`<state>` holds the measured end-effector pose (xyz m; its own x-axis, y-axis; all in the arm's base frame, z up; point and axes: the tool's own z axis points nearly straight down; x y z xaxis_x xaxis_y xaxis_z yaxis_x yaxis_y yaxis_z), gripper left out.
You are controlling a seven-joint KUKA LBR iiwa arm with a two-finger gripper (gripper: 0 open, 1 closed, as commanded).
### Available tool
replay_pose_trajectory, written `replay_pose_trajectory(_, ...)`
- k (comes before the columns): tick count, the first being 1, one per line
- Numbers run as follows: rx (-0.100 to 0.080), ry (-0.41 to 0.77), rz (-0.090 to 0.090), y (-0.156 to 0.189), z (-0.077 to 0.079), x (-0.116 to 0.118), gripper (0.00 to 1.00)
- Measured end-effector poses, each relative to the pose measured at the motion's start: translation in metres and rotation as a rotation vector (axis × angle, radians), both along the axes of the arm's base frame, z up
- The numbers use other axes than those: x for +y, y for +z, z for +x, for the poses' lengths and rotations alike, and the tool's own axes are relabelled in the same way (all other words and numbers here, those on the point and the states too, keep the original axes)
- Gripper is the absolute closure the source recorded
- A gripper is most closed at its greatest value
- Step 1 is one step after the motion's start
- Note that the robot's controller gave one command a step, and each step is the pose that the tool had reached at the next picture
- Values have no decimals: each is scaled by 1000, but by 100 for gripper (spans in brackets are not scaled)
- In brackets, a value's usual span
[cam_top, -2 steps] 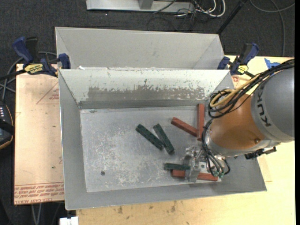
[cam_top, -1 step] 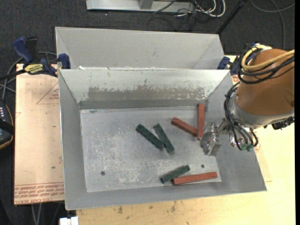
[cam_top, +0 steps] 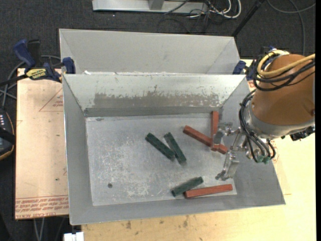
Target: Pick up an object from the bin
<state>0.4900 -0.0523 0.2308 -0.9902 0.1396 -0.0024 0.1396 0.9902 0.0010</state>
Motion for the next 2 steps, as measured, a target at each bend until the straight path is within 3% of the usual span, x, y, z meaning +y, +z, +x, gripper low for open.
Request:
replay_pose_trajectory(1, 5, -245, 0, -130, 69, -23, 0)
replay_pose_trajectory(2, -4, -196, -1, -157, 158, -59, 0)
